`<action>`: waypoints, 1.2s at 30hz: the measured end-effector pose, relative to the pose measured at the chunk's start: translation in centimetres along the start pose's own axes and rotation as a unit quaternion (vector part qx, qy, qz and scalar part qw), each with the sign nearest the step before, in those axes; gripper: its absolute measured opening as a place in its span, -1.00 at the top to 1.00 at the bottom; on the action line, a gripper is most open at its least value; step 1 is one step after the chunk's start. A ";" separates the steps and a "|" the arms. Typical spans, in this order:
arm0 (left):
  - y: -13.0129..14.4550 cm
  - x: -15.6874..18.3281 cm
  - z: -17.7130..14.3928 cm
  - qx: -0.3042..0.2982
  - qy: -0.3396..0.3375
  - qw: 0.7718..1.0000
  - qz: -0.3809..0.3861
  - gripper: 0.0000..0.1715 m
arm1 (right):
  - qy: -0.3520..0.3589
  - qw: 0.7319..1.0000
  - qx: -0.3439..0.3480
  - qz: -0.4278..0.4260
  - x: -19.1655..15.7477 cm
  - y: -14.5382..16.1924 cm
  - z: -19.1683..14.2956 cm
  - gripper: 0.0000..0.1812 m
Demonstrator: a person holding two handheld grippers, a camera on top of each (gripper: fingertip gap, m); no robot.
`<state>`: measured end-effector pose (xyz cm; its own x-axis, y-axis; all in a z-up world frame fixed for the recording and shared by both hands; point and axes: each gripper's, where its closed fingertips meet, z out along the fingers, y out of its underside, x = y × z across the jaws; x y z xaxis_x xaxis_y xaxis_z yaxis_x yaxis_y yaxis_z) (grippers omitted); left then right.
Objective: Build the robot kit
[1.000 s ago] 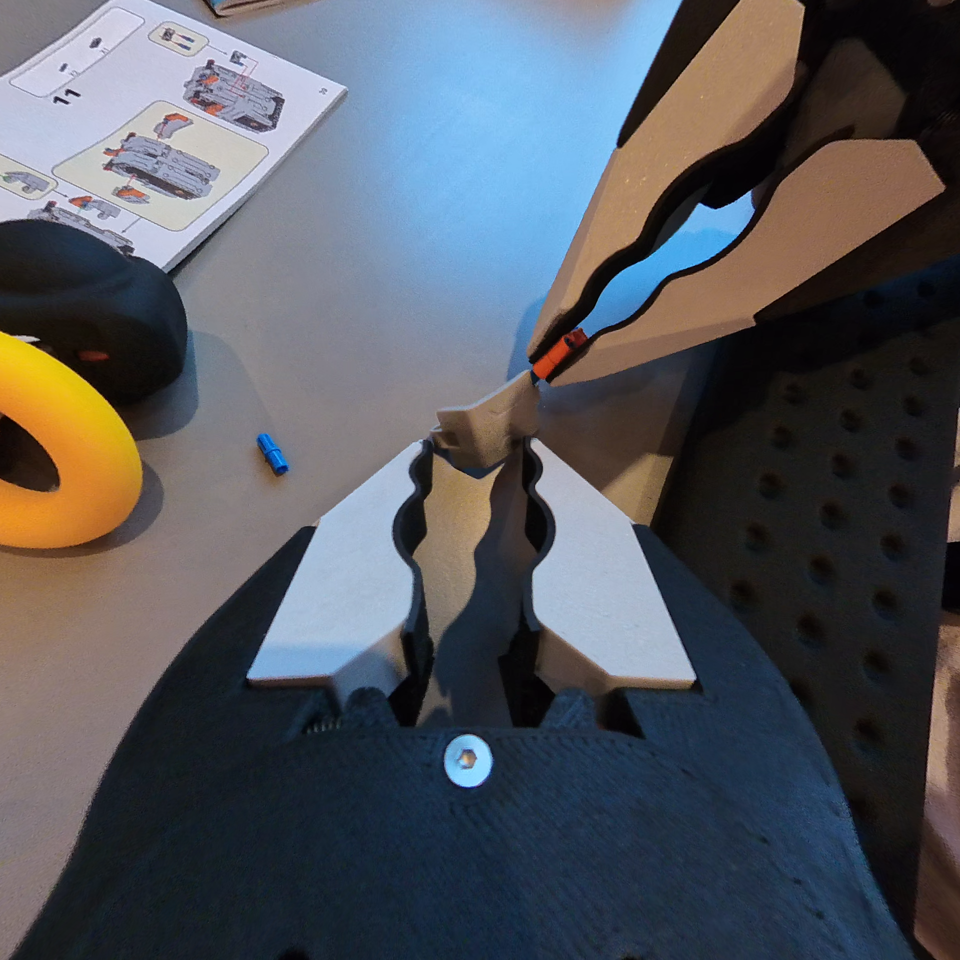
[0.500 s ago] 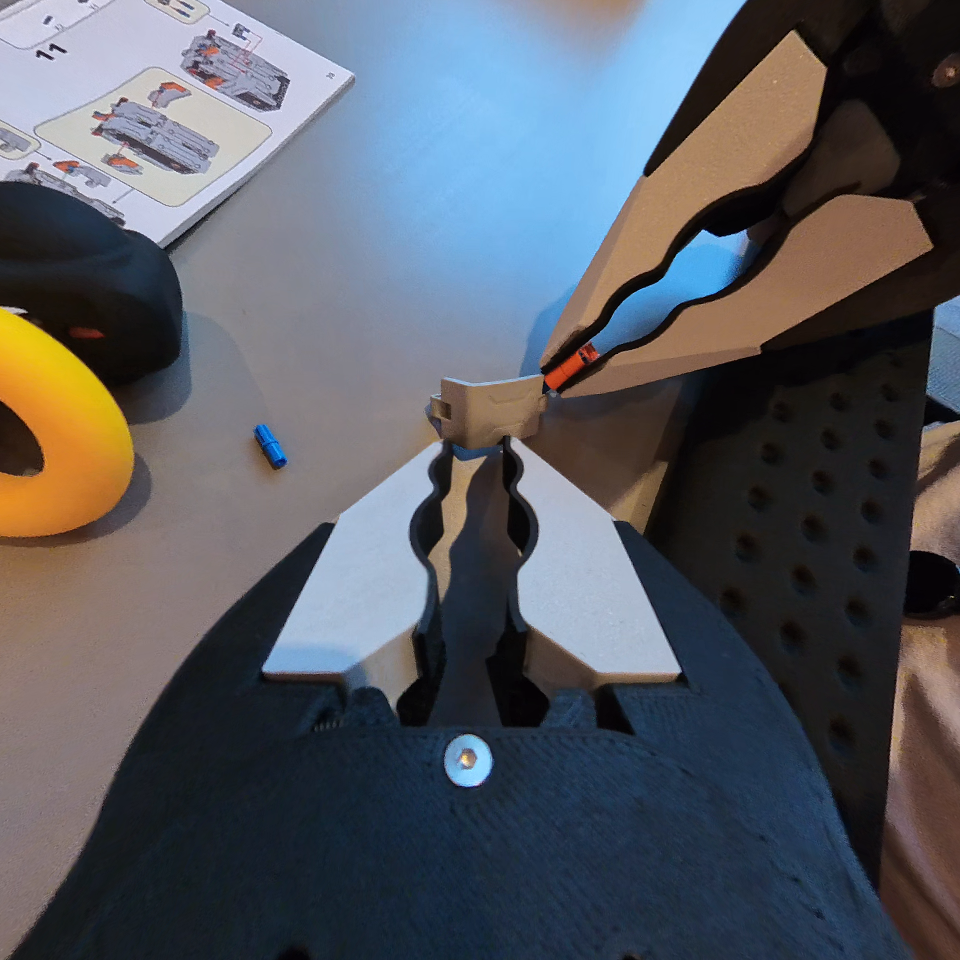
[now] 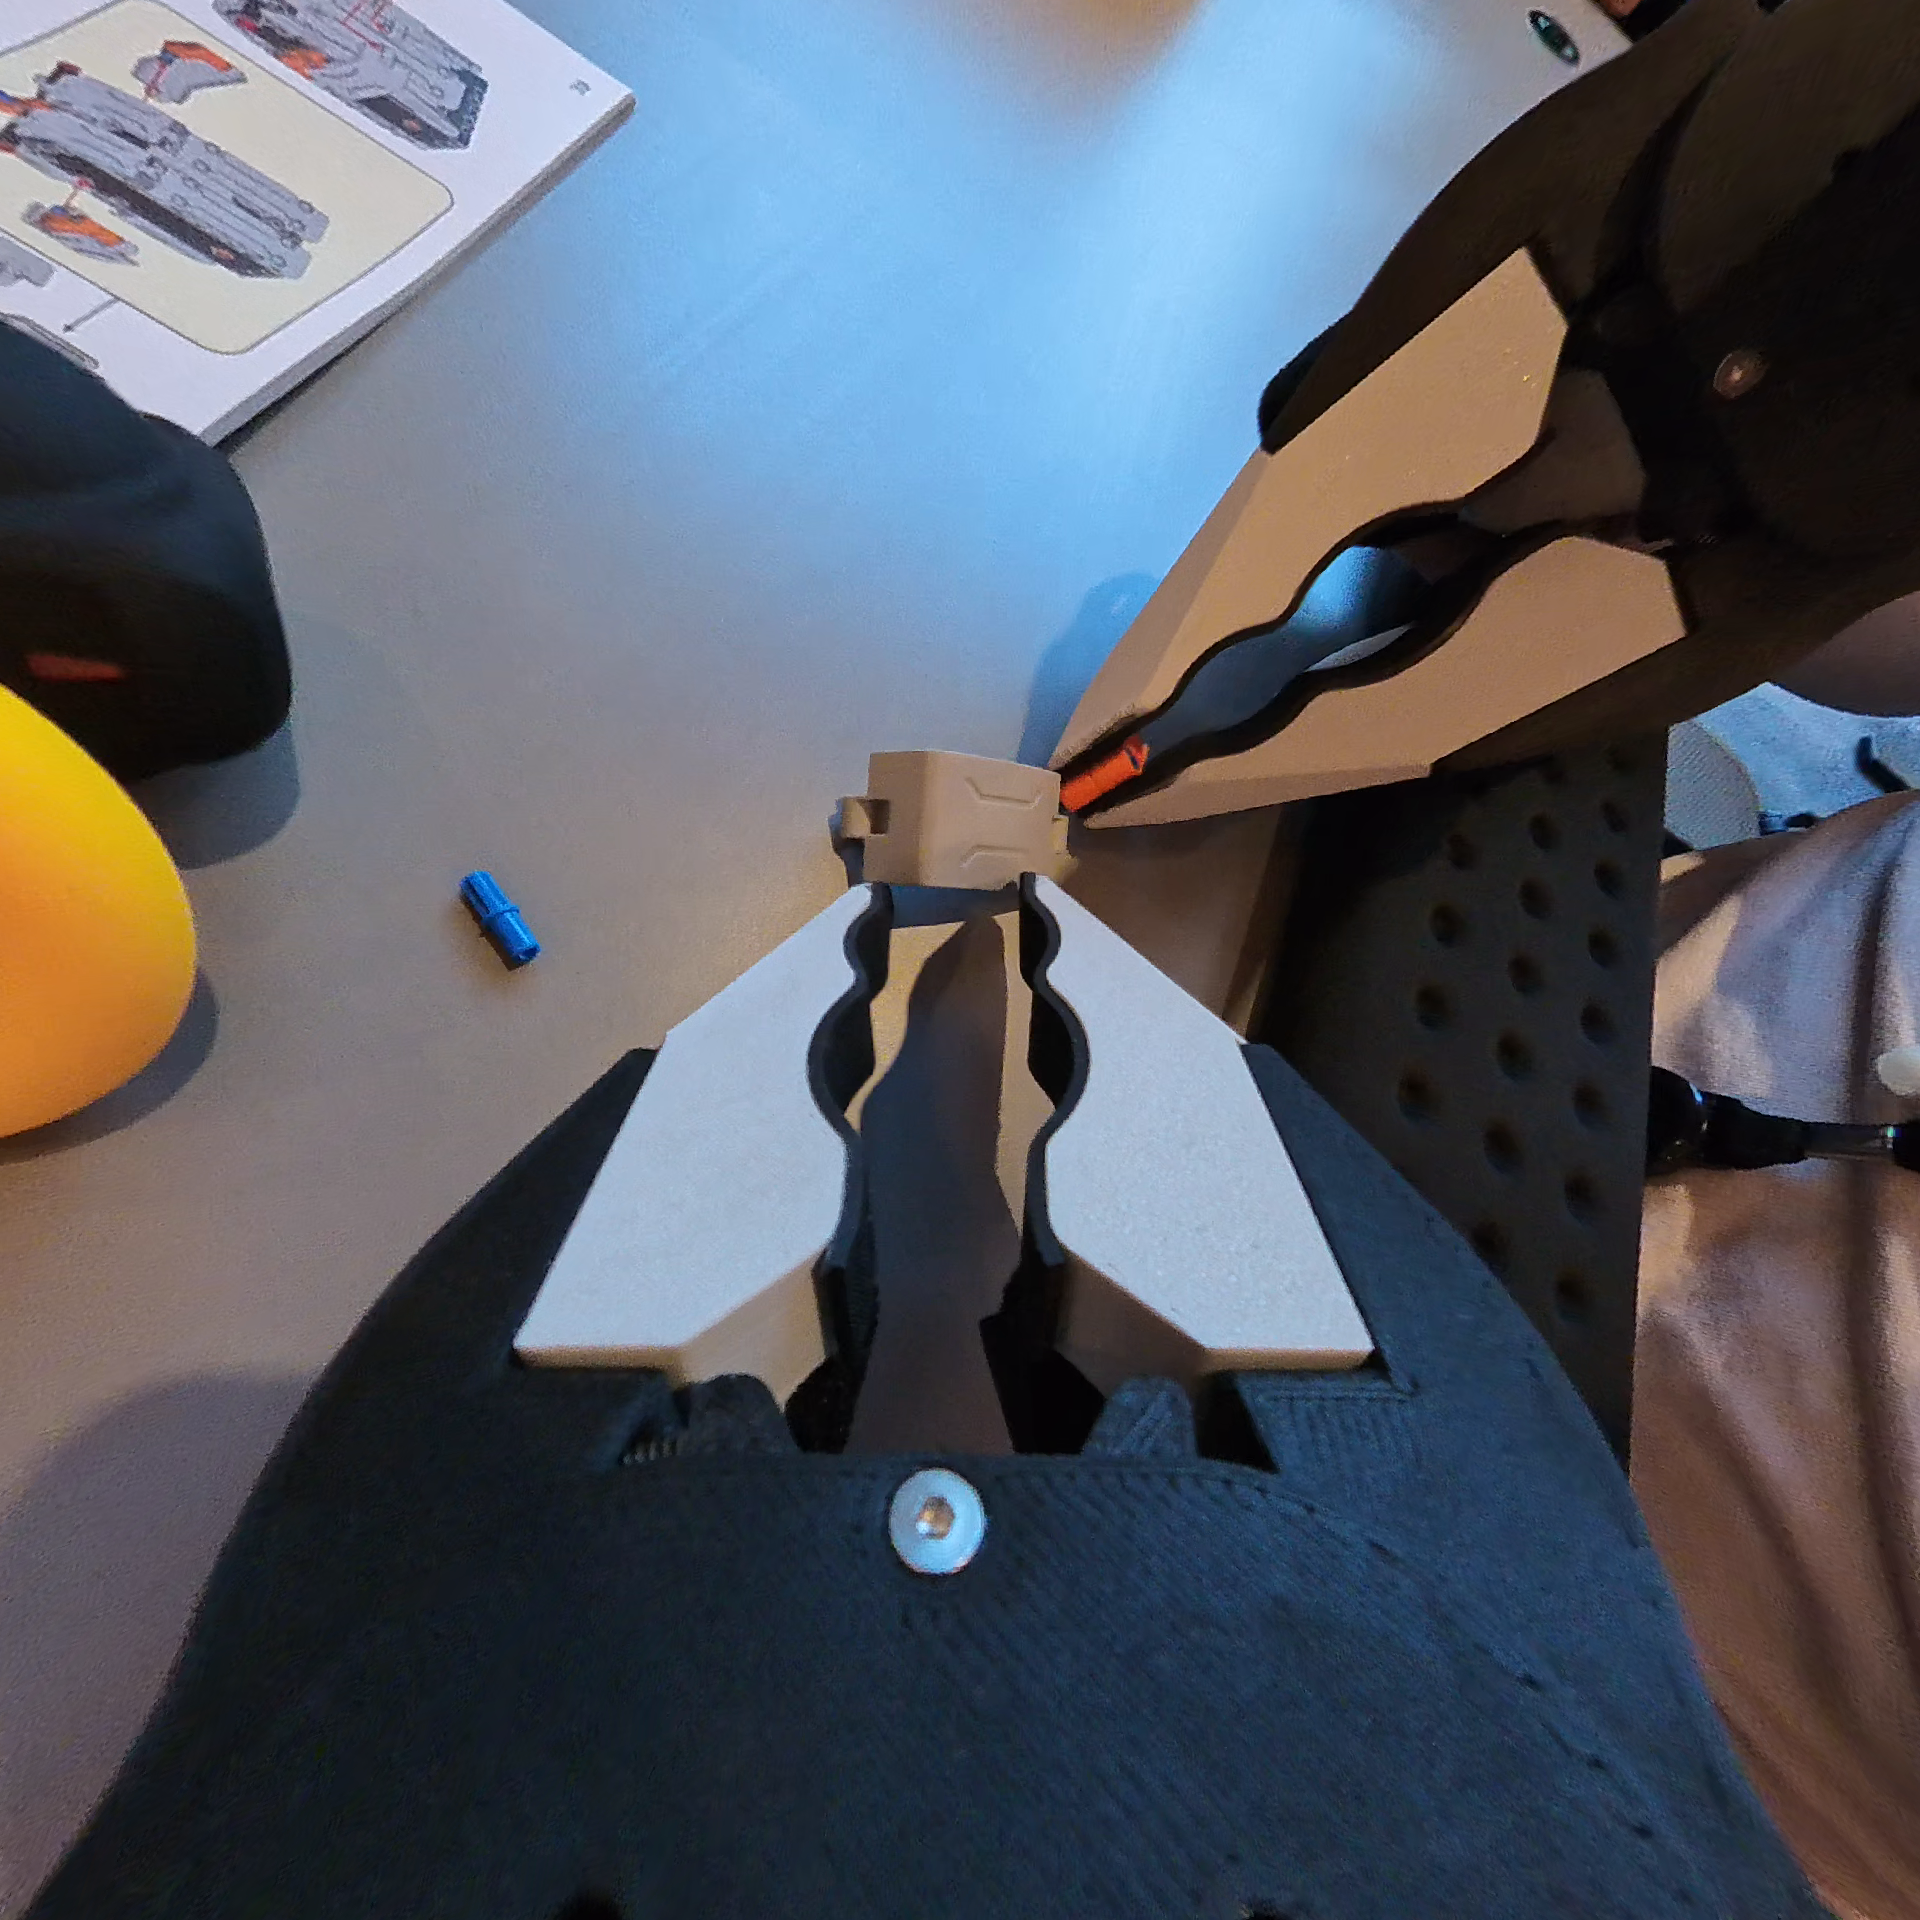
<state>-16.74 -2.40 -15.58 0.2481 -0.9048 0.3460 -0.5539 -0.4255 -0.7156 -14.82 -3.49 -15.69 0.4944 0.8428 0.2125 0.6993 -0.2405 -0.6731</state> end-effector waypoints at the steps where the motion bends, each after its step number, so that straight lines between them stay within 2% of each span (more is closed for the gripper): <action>1: 0.0 0.0 0.0 -0.001 -0.004 1.000 0.002 0.73 | 0.000 1.000 0.001 0.000 0.0 0.0 0.0 0.94; 7: 0.1 0.0 -0.3 -0.009 -0.012 1.000 -0.010 0.64 | -0.004 1.000 0.006 0.002 0.2 0.0 -0.1 0.94; 14: 0.0 -0.3 -0.2 -0.019 -0.018 1.000 0.007 0.66 | -0.037 0.999 0.033 0.023 2.0 -1.1 0.1 0.94; 21: -0.4 -0.2 0.3 -0.011 0.003 1.000 0.009 0.66 | -0.203 0.969 0.053 0.134 1.6 -2.1 1.2 0.93; 30: -0.6 0.0 0.7 0.006 -0.012 1.000 0.023 0.71 | -0.235 0.956 0.065 0.164 1.6 -2.1 1.3 0.94; 34: -0.6 -0.1 0.8 0.009 -0.029 0.999 0.033 0.72 | -0.256 0.952 0.075 0.148 0.8 -2.0 1.0 0.94; 36: -0.6 0.1 1.0 0.008 -0.027 0.999 0.034 0.73 | -0.240 0.957 0.078 0.141 0.8 -1.8 1.2 0.94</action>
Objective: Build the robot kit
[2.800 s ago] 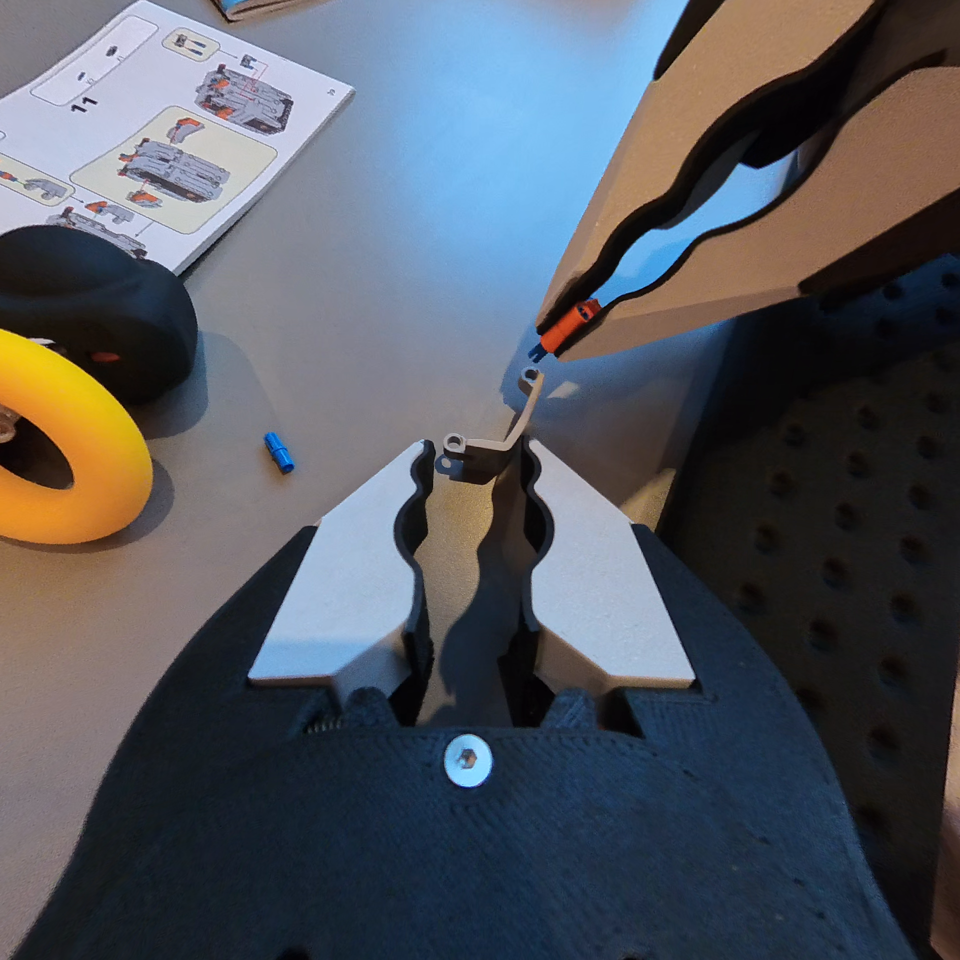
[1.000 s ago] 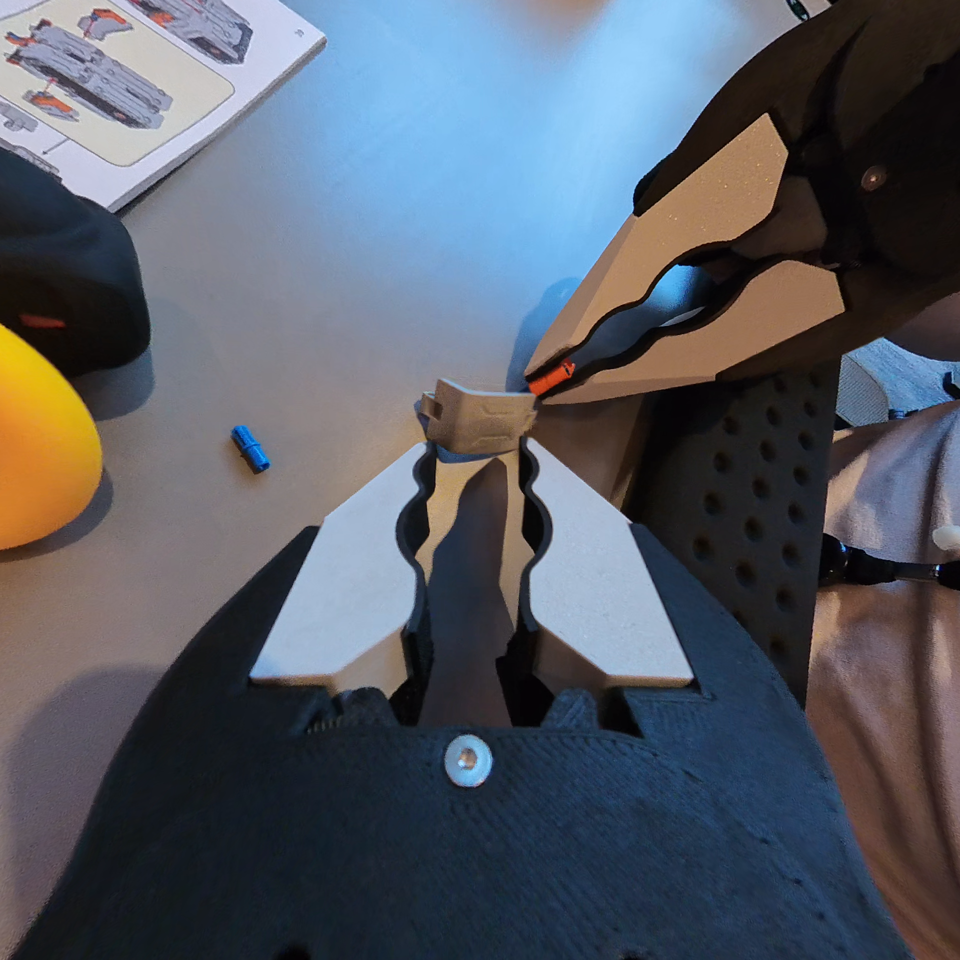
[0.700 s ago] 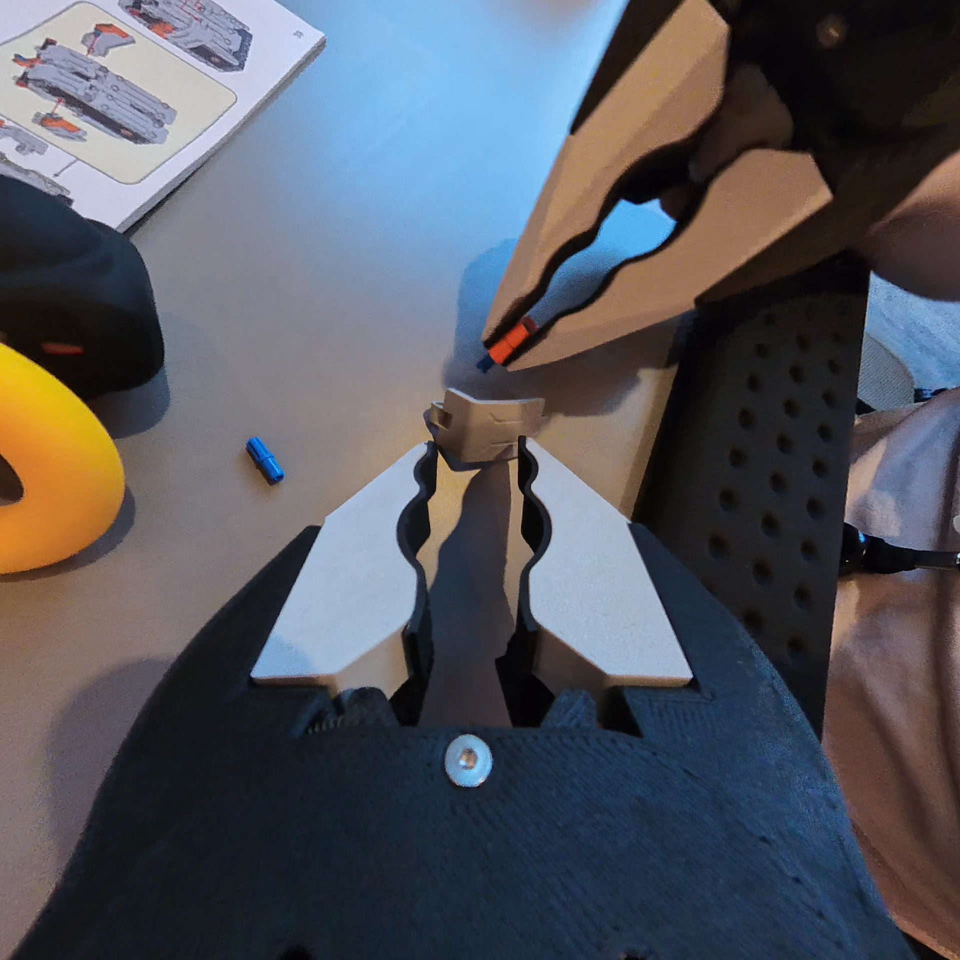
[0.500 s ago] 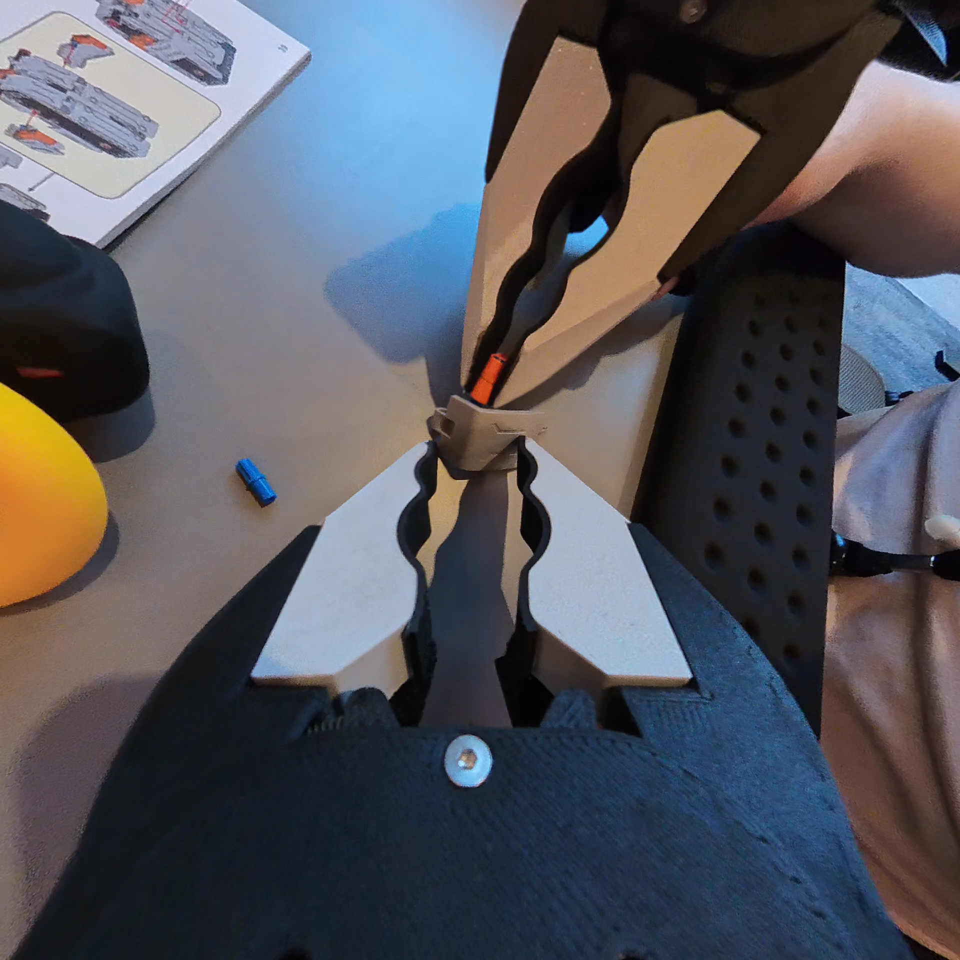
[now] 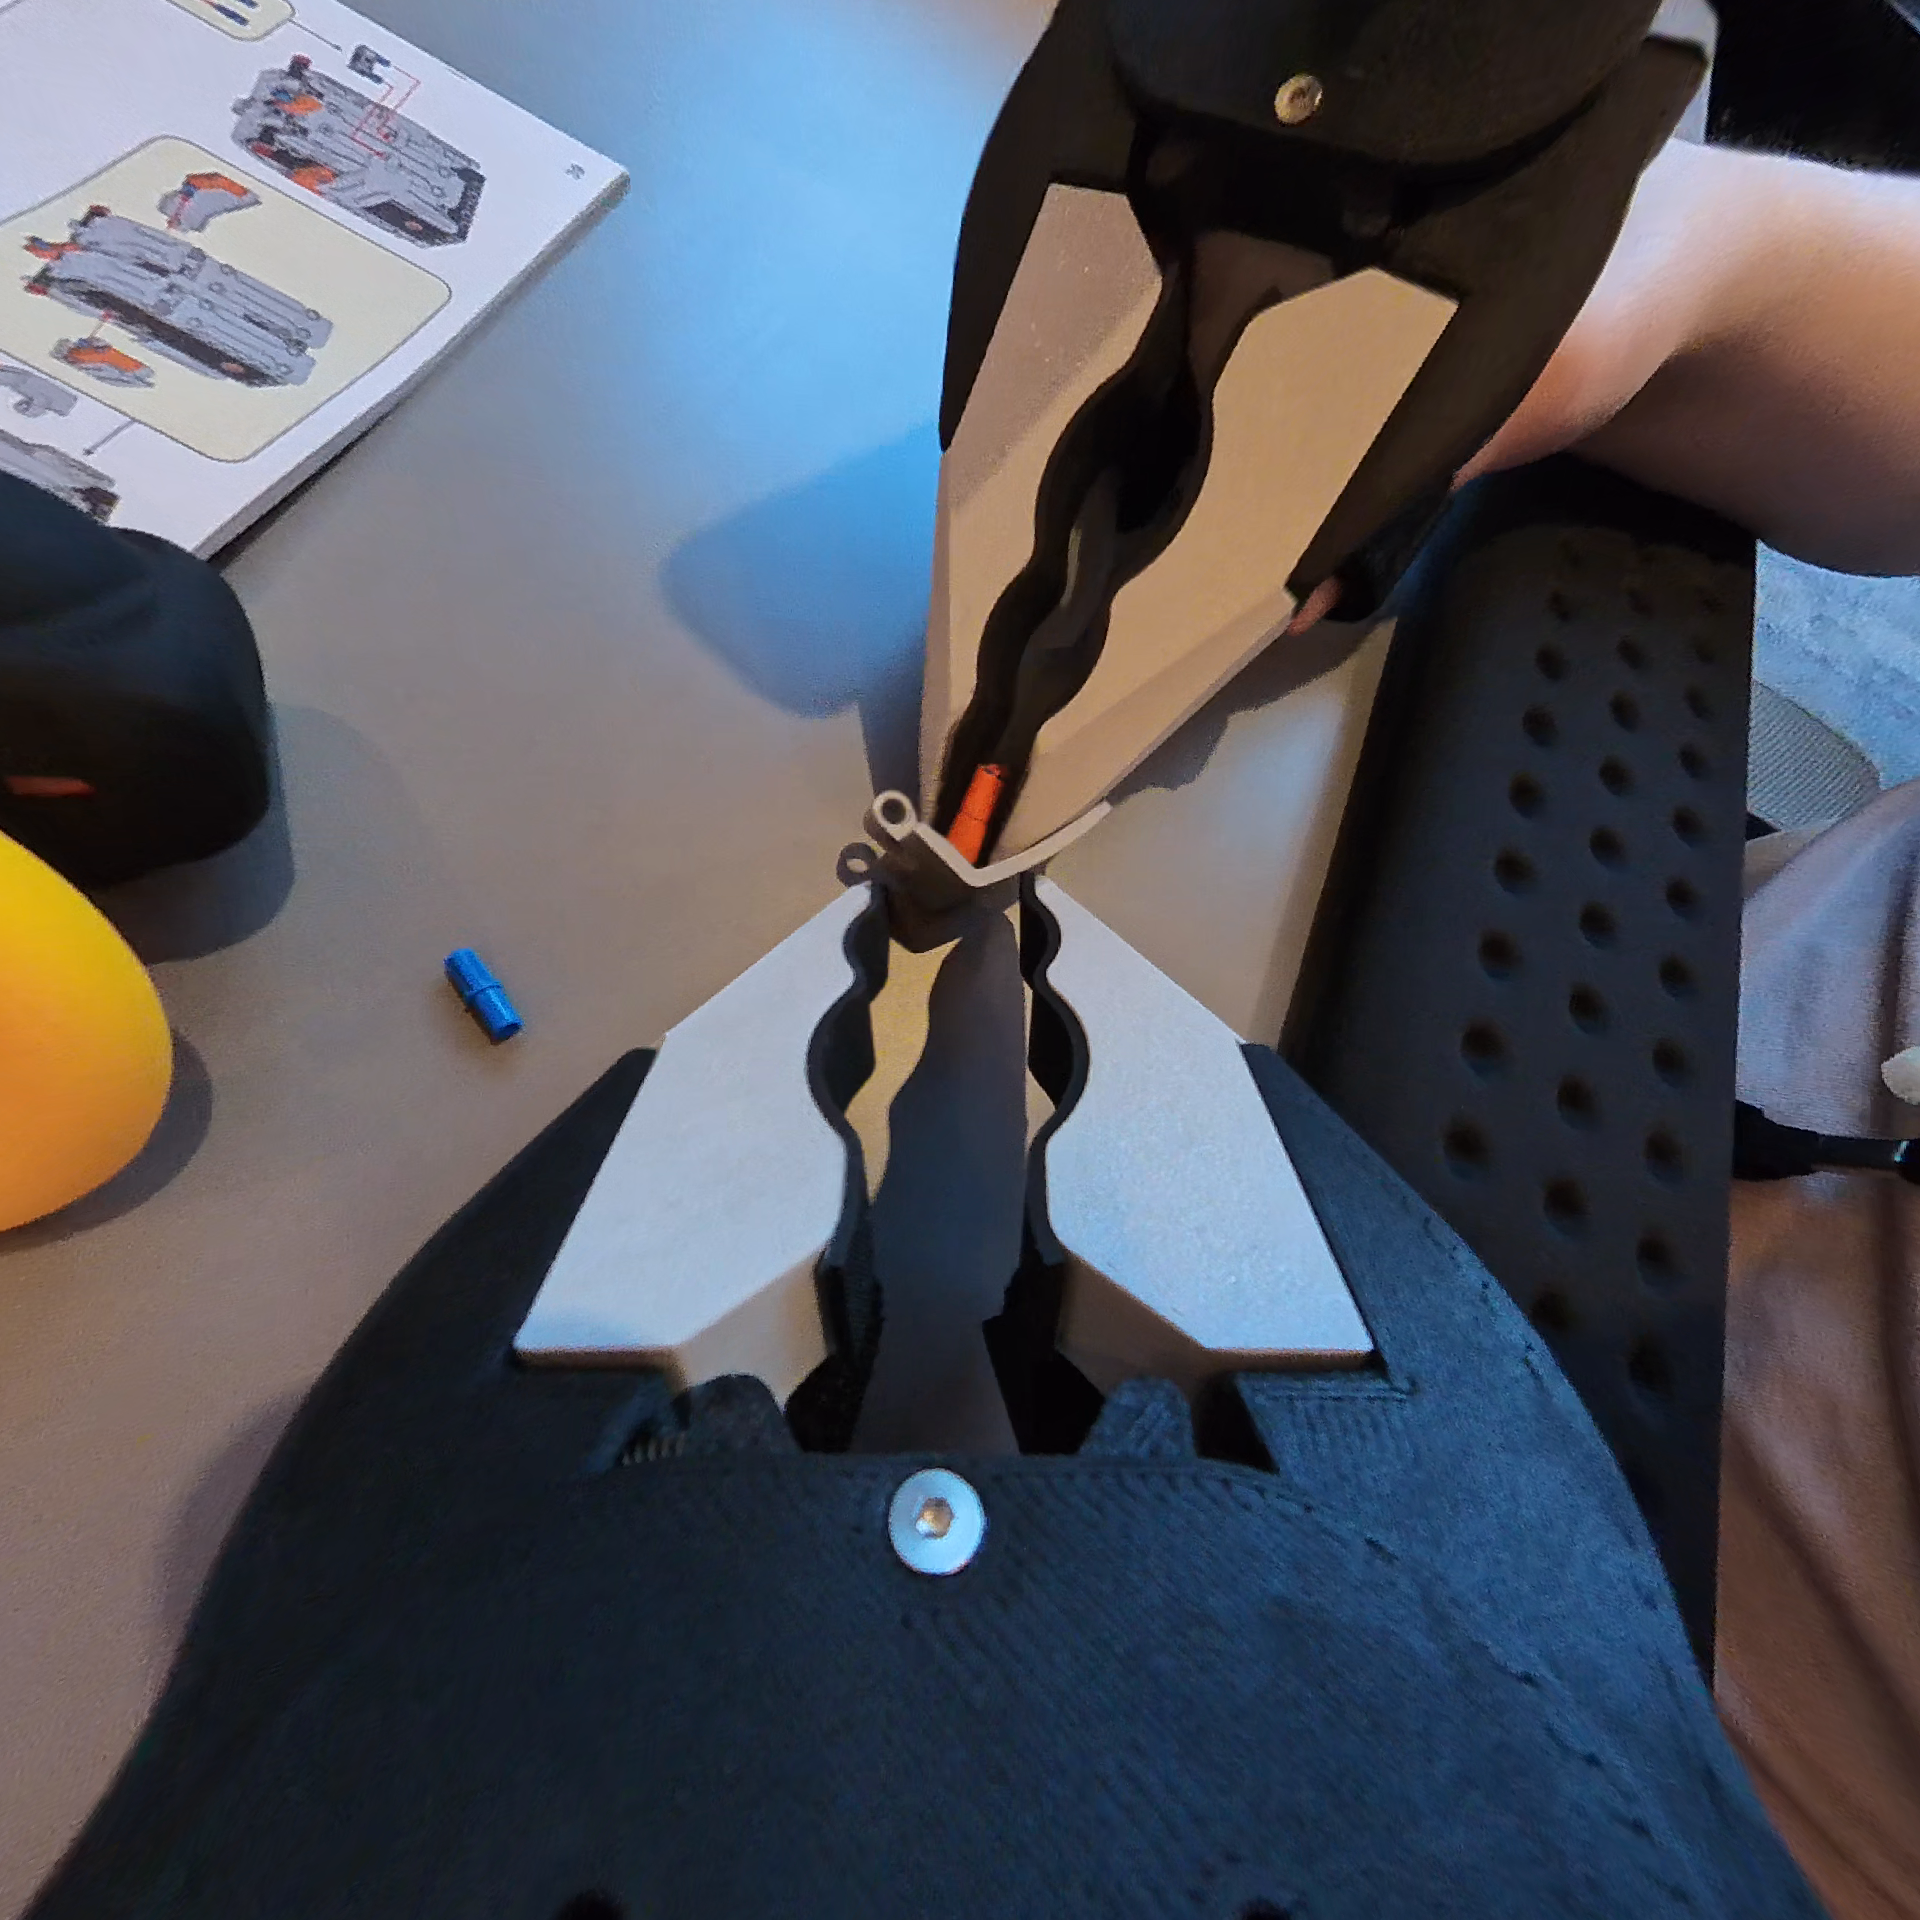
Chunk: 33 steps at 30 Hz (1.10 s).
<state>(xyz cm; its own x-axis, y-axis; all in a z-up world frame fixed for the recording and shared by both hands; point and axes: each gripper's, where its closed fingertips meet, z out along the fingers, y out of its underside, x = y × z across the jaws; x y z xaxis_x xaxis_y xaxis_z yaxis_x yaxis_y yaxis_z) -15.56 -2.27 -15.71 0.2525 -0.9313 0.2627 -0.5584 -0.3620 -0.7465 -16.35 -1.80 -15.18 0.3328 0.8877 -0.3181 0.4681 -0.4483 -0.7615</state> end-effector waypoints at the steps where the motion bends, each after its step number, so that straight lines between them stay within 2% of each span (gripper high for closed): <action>1: 0.0 0.2 0.1 -0.002 0.005 1.000 0.002 0.75 | 0.010 1.000 -0.002 -0.007 0.2 0.1 0.1 0.93; 6: -0.2 0.1 0.1 0.004 0.007 1.000 -0.009 0.74 | 0.040 0.998 -0.001 -0.056 0.3 -0.1 0.1 0.93; 12: -0.1 0.0 0.1 0.004 -0.008 1.000 -0.001 0.71 | 0.040 0.994 0.040 -0.088 -0.3 -1.4 -0.4 0.94; 17: -0.1 0.0 0.3 -0.002 -0.039 0.999 0.033 0.72 | 0.067 0.993 0.009 -0.097 0.5 -0.7 -0.2 0.93; 21: -0.2 -0.4 0.3 0.002 -0.042 0.999 0.024 0.71 | 0.088 0.990 -0.031 -0.110 1.3 0.3 0.2 0.93; 27: -0.3 -0.8 0.1 0.005 -0.043 0.998 0.034 0.56 | 0.079 0.990 -0.021 -0.119 1.1 0.0 0.5 0.93; 33: -0.3 -0.5 0.1 0.004 -0.018 0.999 0.042 0.48 | 0.081 0.982 -0.012 -0.169 0.5 -0.2 0.5 0.93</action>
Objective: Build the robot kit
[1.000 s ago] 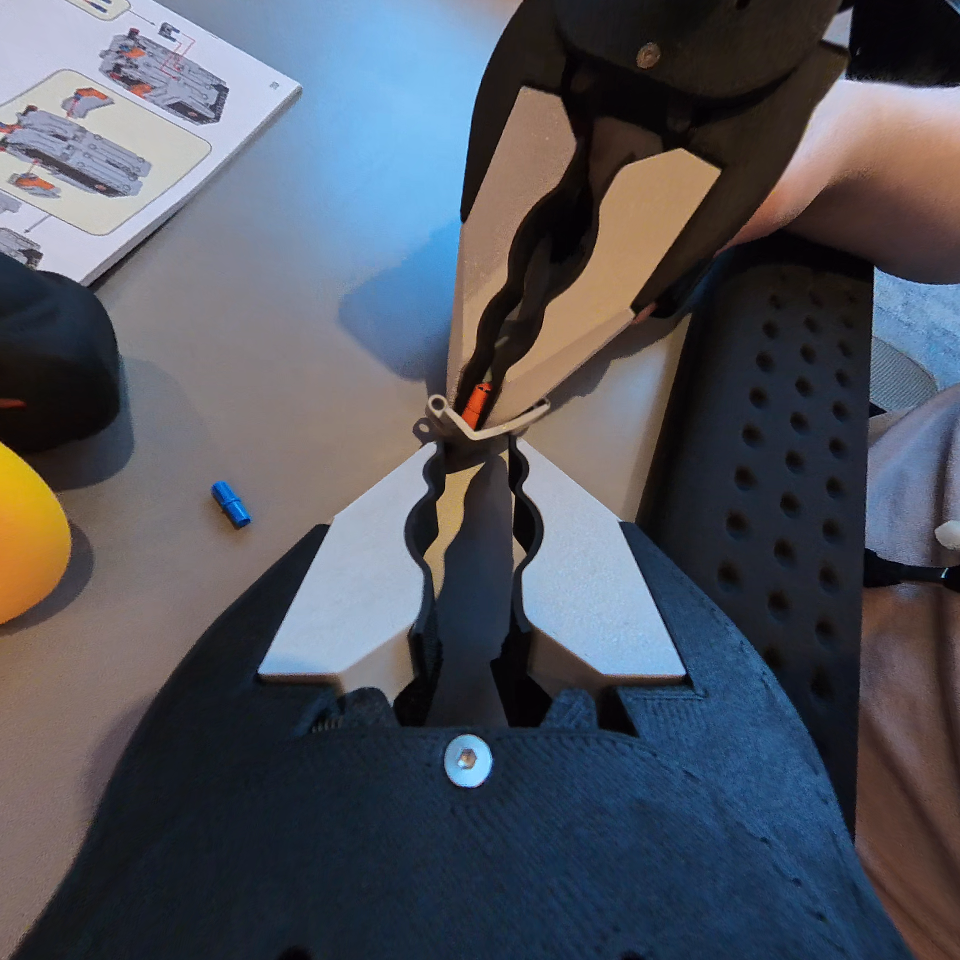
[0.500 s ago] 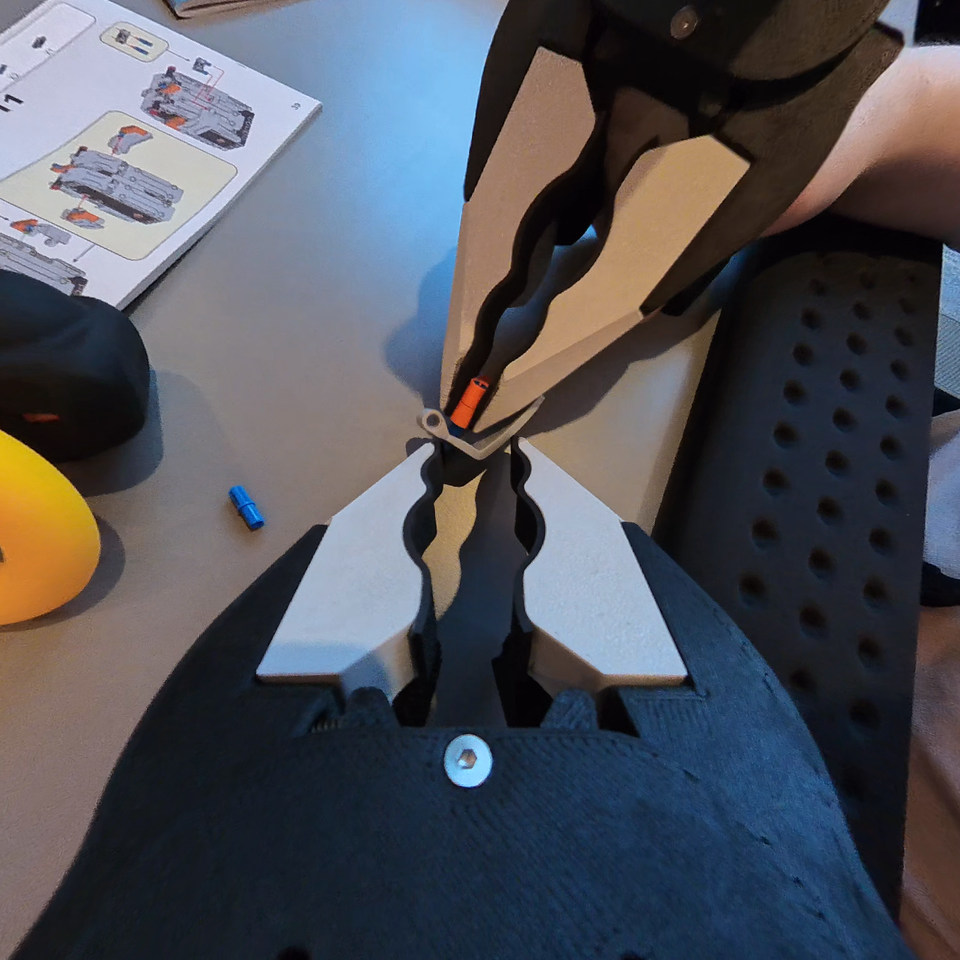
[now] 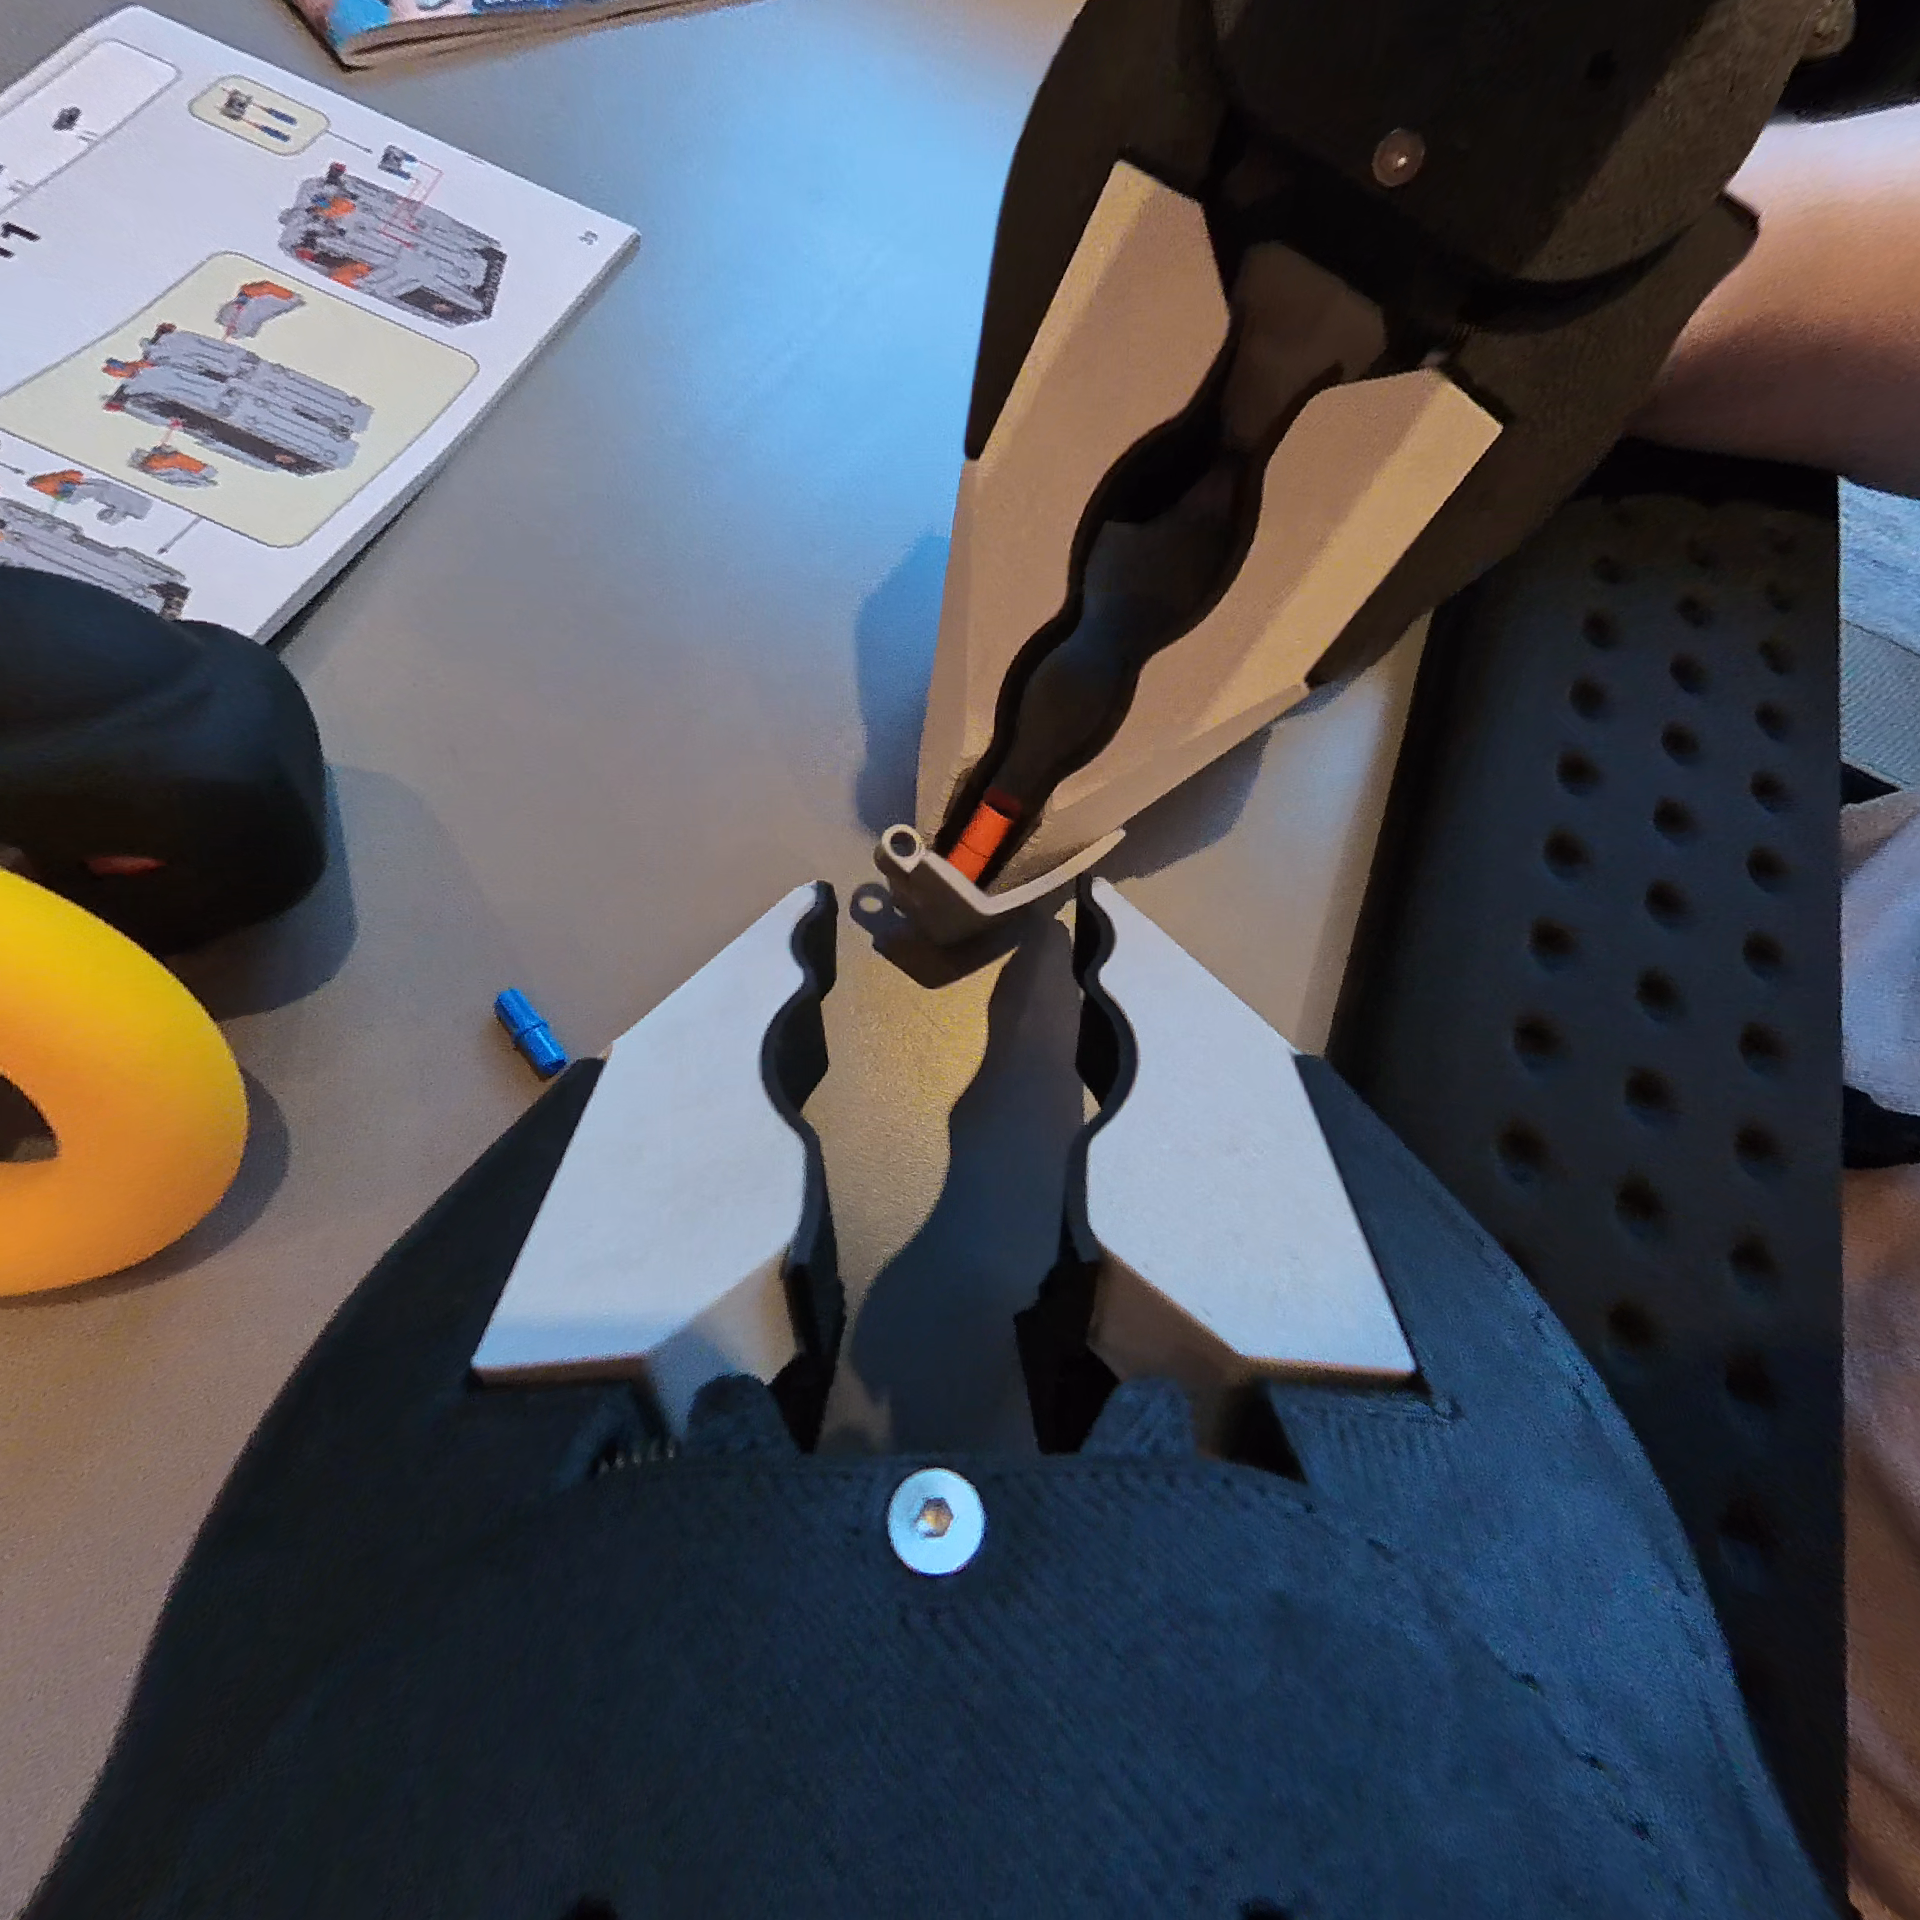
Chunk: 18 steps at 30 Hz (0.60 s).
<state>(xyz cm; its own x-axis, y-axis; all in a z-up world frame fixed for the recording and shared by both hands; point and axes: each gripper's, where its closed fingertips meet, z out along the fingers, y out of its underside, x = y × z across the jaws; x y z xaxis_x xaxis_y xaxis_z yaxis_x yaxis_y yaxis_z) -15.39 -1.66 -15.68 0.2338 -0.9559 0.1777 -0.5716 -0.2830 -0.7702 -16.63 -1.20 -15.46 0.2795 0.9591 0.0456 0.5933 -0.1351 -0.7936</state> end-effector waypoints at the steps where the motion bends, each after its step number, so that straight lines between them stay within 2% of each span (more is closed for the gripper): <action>1: 0.0 0.1 0.0 0.000 0.007 1.000 0.000 0.49 | 0.004 1.000 0.001 -0.009 0.0 0.0 0.0 0.93; 4: 0.1 0.6 0.1 -0.005 0.030 1.000 0.002 0.59 | 0.012 0.999 0.006 -0.032 -0.1 -0.2 -0.1 0.92; 12: 0.1 1.1 0.1 -0.005 0.031 0.999 0.025 0.47 | -0.002 0.998 0.016 -0.064 -0.8 -0.5 -0.1 0.92; 14: 0.3 1.5 0.2 -0.009 0.032 0.999 0.042 0.58 | -0.001 0.997 0.020 -0.072 -0.9 -0.6 -0.1 0.93; 18: 0.4 1.2 0.2 -0.012 0.008 0.998 0.059 0.53 | -0.009 0.998 0.014 -0.067 -1.0 -0.5 0.0 0.93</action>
